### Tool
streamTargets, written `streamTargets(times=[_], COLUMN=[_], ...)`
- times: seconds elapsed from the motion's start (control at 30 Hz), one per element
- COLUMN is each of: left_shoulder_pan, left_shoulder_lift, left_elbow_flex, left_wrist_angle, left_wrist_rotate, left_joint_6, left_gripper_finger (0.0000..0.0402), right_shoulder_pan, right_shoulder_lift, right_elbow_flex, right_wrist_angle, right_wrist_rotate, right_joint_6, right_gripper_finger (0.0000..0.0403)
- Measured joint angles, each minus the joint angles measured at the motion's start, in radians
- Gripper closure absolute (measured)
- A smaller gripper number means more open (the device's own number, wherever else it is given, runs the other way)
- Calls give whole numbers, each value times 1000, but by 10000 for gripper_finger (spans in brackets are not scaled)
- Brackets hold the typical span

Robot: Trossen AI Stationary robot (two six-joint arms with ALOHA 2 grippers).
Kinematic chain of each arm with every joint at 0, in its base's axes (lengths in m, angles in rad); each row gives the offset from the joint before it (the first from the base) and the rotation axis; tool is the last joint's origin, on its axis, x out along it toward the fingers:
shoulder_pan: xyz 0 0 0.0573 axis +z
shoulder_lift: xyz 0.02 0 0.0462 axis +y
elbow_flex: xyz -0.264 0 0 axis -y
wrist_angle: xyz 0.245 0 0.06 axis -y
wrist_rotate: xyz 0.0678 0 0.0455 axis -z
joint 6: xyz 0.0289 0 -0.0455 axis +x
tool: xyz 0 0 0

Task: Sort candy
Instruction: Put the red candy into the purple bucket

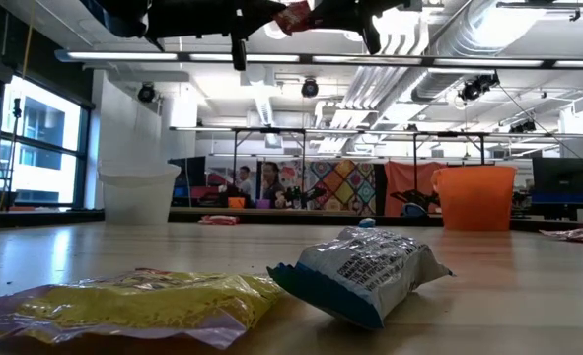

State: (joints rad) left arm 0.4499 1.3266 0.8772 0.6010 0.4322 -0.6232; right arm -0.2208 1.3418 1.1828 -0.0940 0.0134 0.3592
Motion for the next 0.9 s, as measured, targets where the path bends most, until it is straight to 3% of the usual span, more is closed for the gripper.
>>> streamTargets(times=[0.27,0.47,0.63,0.9], left_shoulder_pan=[1,-43,-170,-541], left_shoulder_lift=[-127,-283,-411,-506], left_elbow_flex=[0,0,0,34], left_wrist_angle=[-295,-561,-869,-1194], left_wrist_rotate=[-14,-20,-60,-86], left_joint_6=[109,112,10,-333], left_gripper_finger=[401,401,401,401], right_shoulder_pan=[-10,-25,-52,-132], right_shoulder_lift=[0,0,0,0], right_elbow_flex=[0,0,0,0], right_wrist_angle=[-36,-99,-139,-179], right_wrist_rotate=[4,-9,-55,-154], right_joint_6=[-5,-83,-159,-211], right_gripper_finger=[219,201,241,386])
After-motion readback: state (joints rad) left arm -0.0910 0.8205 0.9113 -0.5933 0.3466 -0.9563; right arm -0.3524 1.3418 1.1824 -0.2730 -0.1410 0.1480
